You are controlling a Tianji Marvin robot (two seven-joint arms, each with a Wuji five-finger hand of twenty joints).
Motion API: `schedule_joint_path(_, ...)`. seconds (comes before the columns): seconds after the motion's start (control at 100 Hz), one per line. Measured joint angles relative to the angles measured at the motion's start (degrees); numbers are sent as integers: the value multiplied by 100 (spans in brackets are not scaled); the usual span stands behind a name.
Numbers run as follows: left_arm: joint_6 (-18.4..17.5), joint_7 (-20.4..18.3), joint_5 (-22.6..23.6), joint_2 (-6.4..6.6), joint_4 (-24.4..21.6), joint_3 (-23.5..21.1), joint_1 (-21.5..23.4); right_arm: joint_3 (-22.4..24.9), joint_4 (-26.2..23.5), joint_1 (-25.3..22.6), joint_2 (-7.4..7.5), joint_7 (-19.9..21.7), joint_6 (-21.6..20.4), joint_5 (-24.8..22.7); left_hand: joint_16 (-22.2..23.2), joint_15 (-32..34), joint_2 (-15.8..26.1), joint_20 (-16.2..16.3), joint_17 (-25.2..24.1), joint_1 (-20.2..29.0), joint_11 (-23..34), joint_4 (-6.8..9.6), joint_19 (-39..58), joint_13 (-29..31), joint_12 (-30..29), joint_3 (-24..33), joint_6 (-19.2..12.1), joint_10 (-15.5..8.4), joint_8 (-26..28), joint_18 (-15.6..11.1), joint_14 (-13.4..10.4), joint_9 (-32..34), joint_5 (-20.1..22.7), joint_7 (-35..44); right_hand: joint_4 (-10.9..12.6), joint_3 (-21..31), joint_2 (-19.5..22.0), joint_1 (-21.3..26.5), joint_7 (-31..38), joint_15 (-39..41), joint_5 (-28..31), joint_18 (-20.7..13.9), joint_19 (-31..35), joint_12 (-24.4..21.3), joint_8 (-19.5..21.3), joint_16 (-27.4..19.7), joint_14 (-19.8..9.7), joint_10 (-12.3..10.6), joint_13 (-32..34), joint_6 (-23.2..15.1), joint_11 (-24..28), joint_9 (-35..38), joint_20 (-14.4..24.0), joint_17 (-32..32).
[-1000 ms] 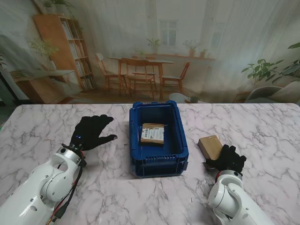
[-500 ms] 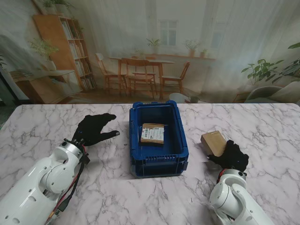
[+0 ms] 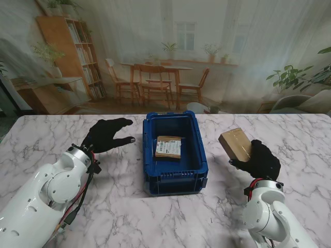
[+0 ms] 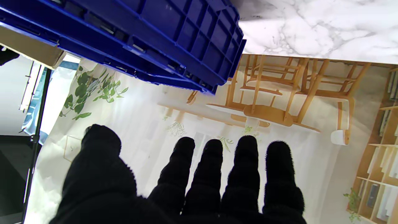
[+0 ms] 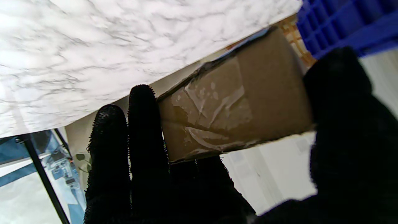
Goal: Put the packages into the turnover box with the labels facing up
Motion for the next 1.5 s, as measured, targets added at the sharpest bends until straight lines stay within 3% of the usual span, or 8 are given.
schedule_joint_path(0.21,-258,11,89,9,-143,7,-87,157,-743,-226,90,449,-280,1,-4,-40,0,-1,-20,140,0,0,-212,0,0,0,-52,-58,0,5,-108,-36,-2,0,0,0,-17,0,0,-1,4,11,57,0,-1,58,0,1,26,0,0,6,1,56)
schedule_joint_path(0.4,-407,-6,143,20,-261,65,-187,143,-1202,-258,145,692,-543,115,-423,-312,-3,-139,-33,213,-237,0,-577,-103,-385,0,-133,-221,0,5,-361,-538,-151,-10,-1,0,-52,0,49,-1,9,19,105,-1,-1,79,1,8,80,0,-10,62,1,123)
schedule_joint_path(0.46,-459,-35,179,28,-298,83,-223,118,-1329,-257,157,769,-609,197,-551,-363,-97,-192,-40,280,-350,0,-719,-215,-554,-8,-199,-288,-14,-7,-470,-823,-471,-182,-1,0,-52,0,49,0,10,23,108,-1,-2,88,2,10,103,0,-10,64,1,128)
schedule_joint_path(0.66,-818,430,528,33,-285,227,-377,-167,-1589,-138,226,1244,-643,533,-641,-395,-555,-214,-31,497,-439,148,-790,-389,-780,7,-217,-309,-548,-300,-711,-1582,-1686,-849,-1,0,-52,0,50,-1,10,89,173,-1,-3,143,4,19,149,0,-11,70,2,193)
schedule_joint_path(0.89,-1353,106,685,45,-293,222,-559,-567,-1667,141,272,1744,-627,919,-771,-397,-908,-215,-29,395,-438,151,-790,-383,-890,2,-194,-385,-1863,-495,-925,-1790,-1750,-965,-2,0,-52,0,50,137,12,92,177,-1,-3,151,9,26,211,0,-12,75,2,203)
schedule_joint_path(1.04,-1538,95,1215,116,-306,254,-698,-707,-1753,306,313,2098,-554,985,-777,-431,-911,-215,-27,395,-426,150,-770,-384,-891,2,-194,-464,-1881,-508,-988,-1862,-1750,-965,-2,0,-52,0,50,137,12,95,178,-1,-3,152,9,28,213,0,-29,77,2,207)
schedule_joint_path(1.34,-1821,85,1153,166,-205,482,-906,-867,-1799,580,369,2423,-422,1360,-784,-455,-977,-214,-28,391,-281,151,-762,-443,-892,2,-278,-609,-1881,-632,-1060,-1928,-1750,-965,-2,0,-53,0,50,140,12,152,179,9,-3,210,10,32,216,0,-34,80,2,207)
schedule_joint_path(1.5,-1872,78,1118,166,-195,613,-946,-900,-1784,666,369,2472,-423,1410,-785,-455,-1066,-211,-27,387,-201,151,-738,-443,-895,5,-426,-840,-741,-639,-1098,-1928,-1756,-573,-2,0,-55,0,50,140,12,153,179,16,-3,211,12,34,218,0,-36,81,2,218)
